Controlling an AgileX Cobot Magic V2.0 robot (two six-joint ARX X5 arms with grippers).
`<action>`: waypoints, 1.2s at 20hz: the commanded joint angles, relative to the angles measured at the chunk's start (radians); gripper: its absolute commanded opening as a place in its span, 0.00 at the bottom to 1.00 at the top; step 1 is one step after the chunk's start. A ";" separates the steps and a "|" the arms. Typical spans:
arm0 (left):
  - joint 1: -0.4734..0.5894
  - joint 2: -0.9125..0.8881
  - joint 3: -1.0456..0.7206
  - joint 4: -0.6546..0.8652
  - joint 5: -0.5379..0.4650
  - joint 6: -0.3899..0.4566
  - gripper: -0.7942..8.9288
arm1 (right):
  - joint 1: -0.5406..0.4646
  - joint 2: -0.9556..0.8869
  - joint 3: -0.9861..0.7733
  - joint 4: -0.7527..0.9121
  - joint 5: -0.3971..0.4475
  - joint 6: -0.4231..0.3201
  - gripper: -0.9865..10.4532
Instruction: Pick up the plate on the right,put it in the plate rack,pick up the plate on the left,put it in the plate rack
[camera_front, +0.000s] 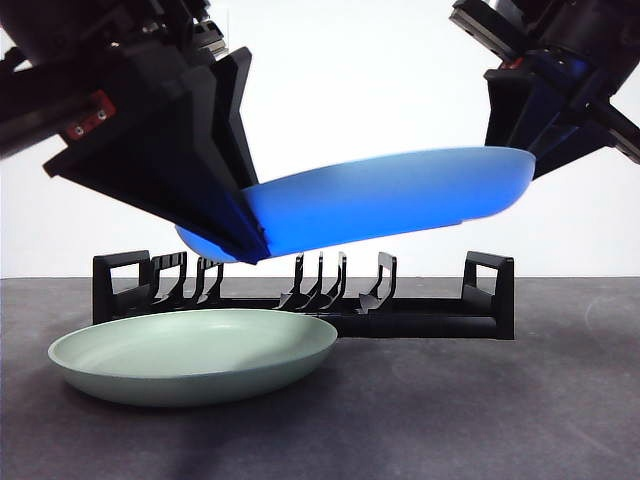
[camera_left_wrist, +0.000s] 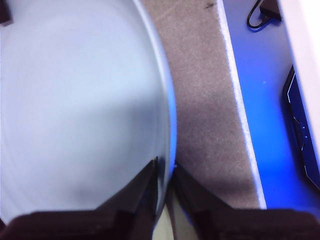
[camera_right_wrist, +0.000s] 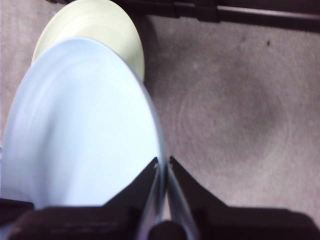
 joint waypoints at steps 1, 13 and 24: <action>0.005 0.005 -0.001 0.010 -0.023 -0.080 0.07 | -0.006 -0.013 0.027 0.013 -0.002 -0.029 0.32; 0.184 0.004 0.154 0.180 -0.139 -0.453 0.07 | -0.079 -0.246 0.038 0.348 0.093 0.023 0.39; 0.667 0.007 0.260 0.306 0.532 -0.760 0.07 | -0.079 -0.254 0.038 0.325 0.111 0.017 0.39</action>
